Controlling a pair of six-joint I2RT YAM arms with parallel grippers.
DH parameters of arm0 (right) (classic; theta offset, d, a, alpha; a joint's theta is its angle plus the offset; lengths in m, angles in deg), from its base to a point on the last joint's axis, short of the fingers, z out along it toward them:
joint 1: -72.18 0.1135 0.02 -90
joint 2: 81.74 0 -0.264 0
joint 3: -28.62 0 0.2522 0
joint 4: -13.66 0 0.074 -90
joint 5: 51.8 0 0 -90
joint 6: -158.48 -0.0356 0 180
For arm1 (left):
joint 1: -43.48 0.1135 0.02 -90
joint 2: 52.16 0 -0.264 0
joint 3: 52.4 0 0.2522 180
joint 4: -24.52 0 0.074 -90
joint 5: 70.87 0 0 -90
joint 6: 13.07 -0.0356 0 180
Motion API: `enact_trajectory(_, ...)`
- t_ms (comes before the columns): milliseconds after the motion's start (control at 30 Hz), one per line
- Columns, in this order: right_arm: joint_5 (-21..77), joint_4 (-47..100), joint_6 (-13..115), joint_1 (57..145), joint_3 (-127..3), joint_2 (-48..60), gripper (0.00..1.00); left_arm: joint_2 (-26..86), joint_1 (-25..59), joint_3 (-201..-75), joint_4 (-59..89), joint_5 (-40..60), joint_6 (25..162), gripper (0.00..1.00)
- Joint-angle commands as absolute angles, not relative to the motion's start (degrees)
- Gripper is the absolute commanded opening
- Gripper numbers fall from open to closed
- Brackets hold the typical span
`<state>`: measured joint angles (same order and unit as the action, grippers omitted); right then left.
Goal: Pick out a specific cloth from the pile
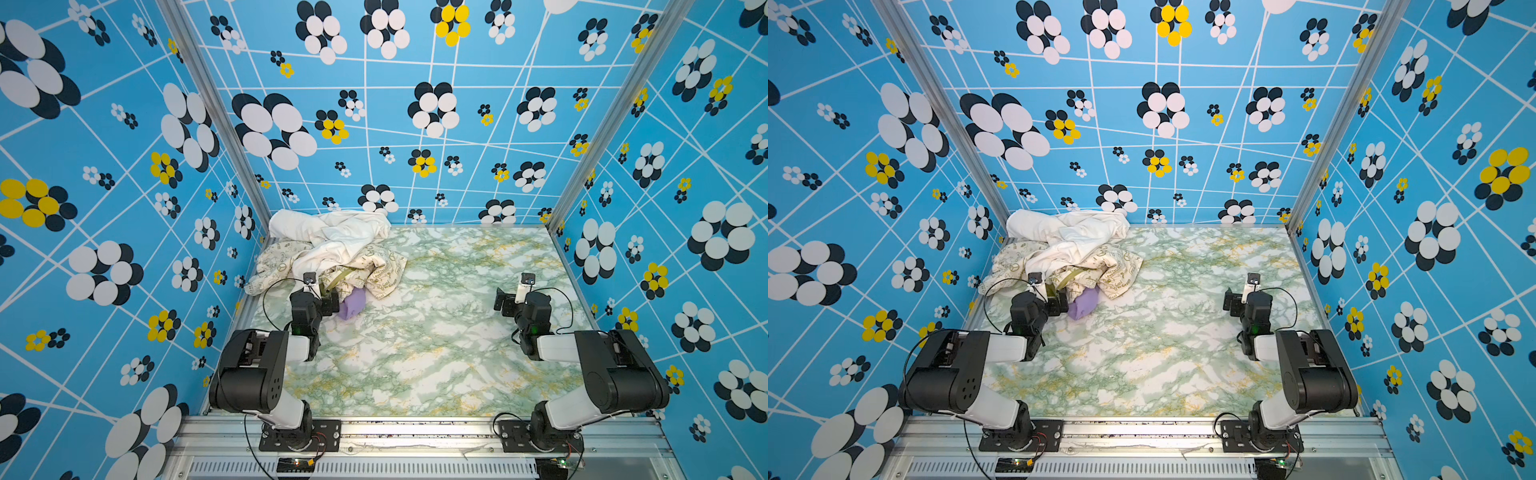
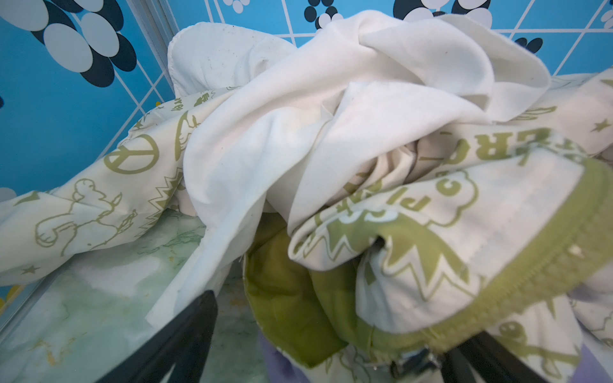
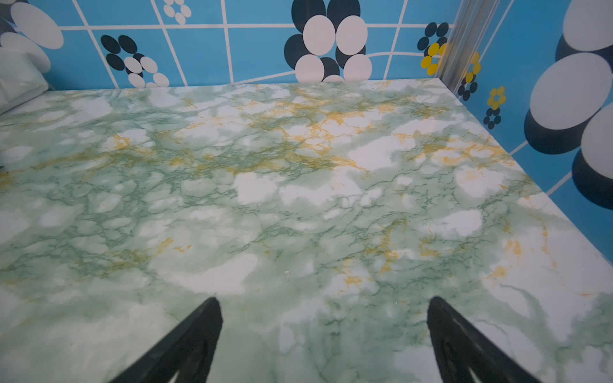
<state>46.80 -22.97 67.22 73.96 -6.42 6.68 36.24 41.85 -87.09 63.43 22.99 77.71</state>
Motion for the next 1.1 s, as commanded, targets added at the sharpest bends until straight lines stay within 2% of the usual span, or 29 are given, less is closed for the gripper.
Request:
enact_trajectory(0, 47.12, -24.02, 67.24, 73.60, -7.17, 5.95, 0.99, 34.82, 41.62, -87.35, 63.53, 23.21, 77.72, 0.99)
enact_trajectory(133, 48.11, -17.09, 66.67, 73.64, -7.22, -0.94, 0.99, 25.96, 41.55, -87.08, 55.53, 22.77, 77.13, 0.99)
enact_trajectory(367, 51.35, 0.14, 62.16, 73.67, -8.35, -15.91, 0.99, 4.43, 40.87, -86.23, 35.70, 27.83, 79.02, 0.99)
enact_trajectory(600, 45.58, 9.77, 57.79, 73.67, -9.90, -26.92, 0.99, -13.62, 40.88, -89.54, 15.41, 28.02, 90.87, 0.99)
enact_trajectory(800, 38.76, 14.94, 56.72, 73.72, -11.70, -30.44, 0.99, -18.67, 40.84, -89.33, 8.06, 26.60, 104.04, 0.99)
enact_trajectory(1067, 34.62, 17.15, 56.79, 73.76, -11.84, -31.47, 0.99, -14.05, 40.84, -89.01, 4.25, 18.60, 116.44, 0.99)
